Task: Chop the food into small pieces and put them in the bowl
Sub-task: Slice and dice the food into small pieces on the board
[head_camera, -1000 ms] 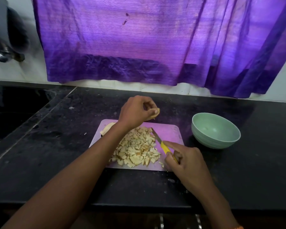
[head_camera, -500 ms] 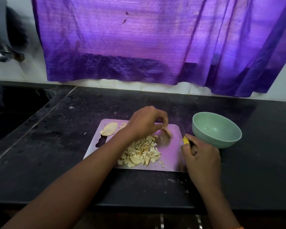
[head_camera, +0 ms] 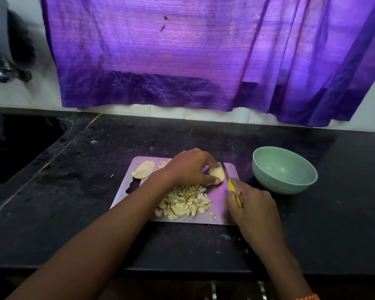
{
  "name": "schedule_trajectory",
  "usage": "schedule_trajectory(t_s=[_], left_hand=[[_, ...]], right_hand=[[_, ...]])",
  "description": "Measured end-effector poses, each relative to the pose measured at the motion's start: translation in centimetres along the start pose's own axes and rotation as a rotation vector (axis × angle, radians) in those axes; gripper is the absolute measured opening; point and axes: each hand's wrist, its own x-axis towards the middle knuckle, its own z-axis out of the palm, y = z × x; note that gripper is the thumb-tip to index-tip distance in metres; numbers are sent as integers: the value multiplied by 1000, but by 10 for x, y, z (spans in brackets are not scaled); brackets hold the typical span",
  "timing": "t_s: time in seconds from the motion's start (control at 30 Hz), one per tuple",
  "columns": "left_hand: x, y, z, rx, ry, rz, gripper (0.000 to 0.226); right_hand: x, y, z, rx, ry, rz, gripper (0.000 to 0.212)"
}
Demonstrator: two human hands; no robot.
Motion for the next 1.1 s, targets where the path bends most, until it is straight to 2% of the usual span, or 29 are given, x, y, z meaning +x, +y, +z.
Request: schedule_trajectory(t_s=[0.17,0.43,0.63,0.83,1.1], left_hand=[[-3,3,4,108,52,-11,62],[-4,5,7,103,41,-70,65],[-4,10,6,125,20,-53,66],[-6,14,6,203,22,-58,62],[-9,11,7,235,72,-90,58]], right_hand=[[1,1,4,-76,-24,-37,36],[0,5,7,-87,-12,-49,45],[6,1,6,-153,-56,-27,43],[1,-5,1,-138,-60,-25,40],[-27,1,-7,-85,-60,-6,46]])
